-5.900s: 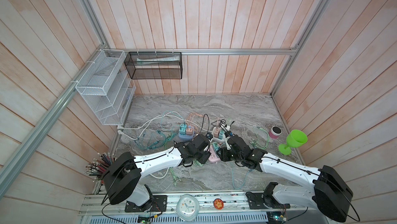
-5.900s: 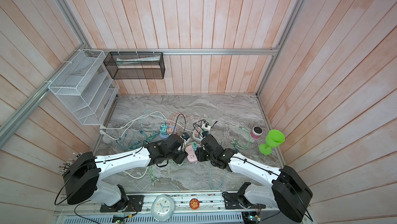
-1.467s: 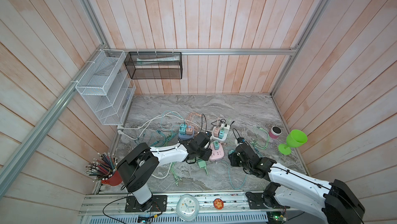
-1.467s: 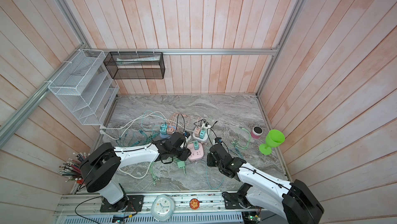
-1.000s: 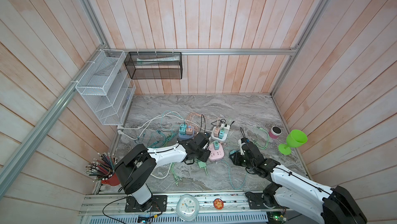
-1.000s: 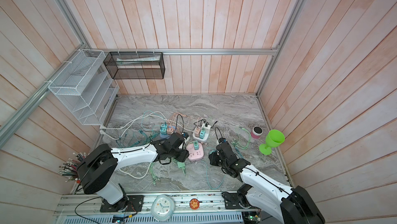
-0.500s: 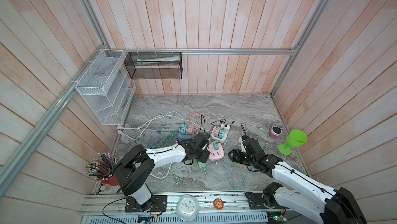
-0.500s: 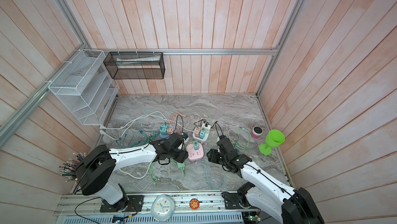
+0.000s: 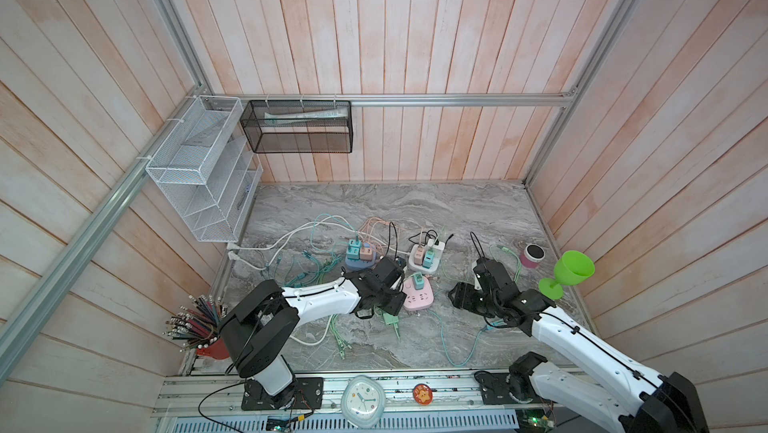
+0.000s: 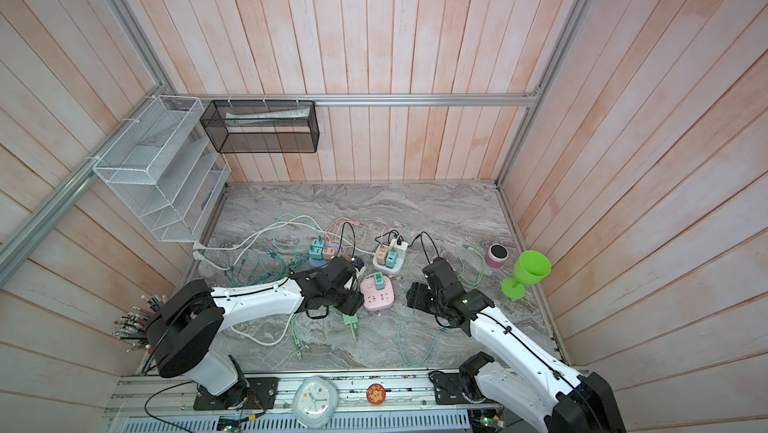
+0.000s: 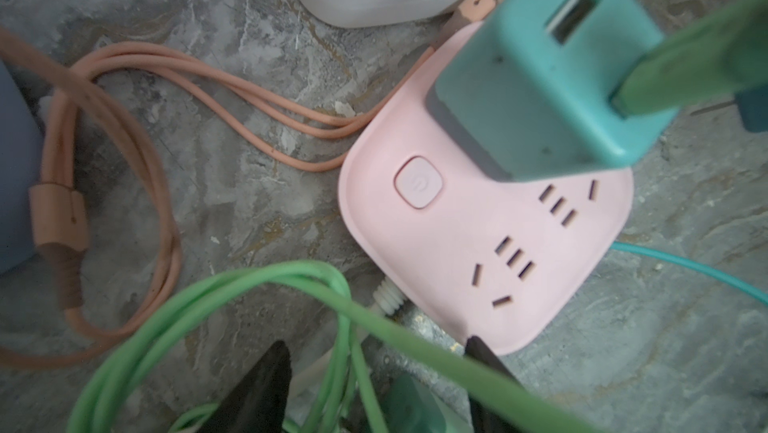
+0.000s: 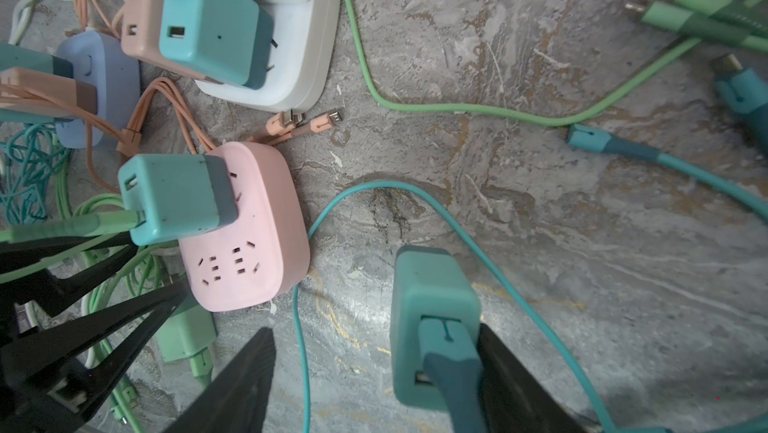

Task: Pull the plug off the socket
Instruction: 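Carry the teal charger away from the pink strip with the right gripper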

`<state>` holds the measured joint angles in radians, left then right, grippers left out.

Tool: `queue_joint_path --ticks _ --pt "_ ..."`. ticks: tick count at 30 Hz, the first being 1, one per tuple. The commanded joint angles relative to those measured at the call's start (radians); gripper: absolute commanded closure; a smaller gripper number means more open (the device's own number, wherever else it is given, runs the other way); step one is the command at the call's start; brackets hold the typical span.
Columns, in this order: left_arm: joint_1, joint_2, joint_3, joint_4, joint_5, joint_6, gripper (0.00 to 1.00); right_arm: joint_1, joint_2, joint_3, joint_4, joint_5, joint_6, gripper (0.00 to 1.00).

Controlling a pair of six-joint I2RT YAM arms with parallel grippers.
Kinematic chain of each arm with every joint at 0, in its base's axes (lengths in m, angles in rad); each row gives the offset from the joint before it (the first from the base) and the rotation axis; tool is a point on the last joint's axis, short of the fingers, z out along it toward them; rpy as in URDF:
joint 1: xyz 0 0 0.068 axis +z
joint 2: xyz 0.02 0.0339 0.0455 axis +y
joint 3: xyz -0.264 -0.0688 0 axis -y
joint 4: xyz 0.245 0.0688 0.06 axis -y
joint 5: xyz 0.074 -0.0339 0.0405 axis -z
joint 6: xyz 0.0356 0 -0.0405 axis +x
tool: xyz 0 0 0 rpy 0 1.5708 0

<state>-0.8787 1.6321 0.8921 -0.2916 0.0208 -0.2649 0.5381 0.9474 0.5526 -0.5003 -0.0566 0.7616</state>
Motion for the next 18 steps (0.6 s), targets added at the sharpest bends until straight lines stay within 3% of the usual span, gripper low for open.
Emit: queue_joint_path --ticks 1,9,18 --pt "0.000 -0.009 0.021 0.006 0.007 0.015 0.31 -0.033 0.001 -0.038 0.062 -0.091 -0.008 0.31" --pt "-0.001 -0.006 0.013 0.016 0.011 0.012 0.31 -0.040 0.078 -0.062 0.125 -0.210 0.004 0.50" --pt "-0.001 -0.004 0.016 0.012 0.009 0.007 0.31 -0.061 0.143 -0.062 0.121 -0.236 -0.003 0.78"
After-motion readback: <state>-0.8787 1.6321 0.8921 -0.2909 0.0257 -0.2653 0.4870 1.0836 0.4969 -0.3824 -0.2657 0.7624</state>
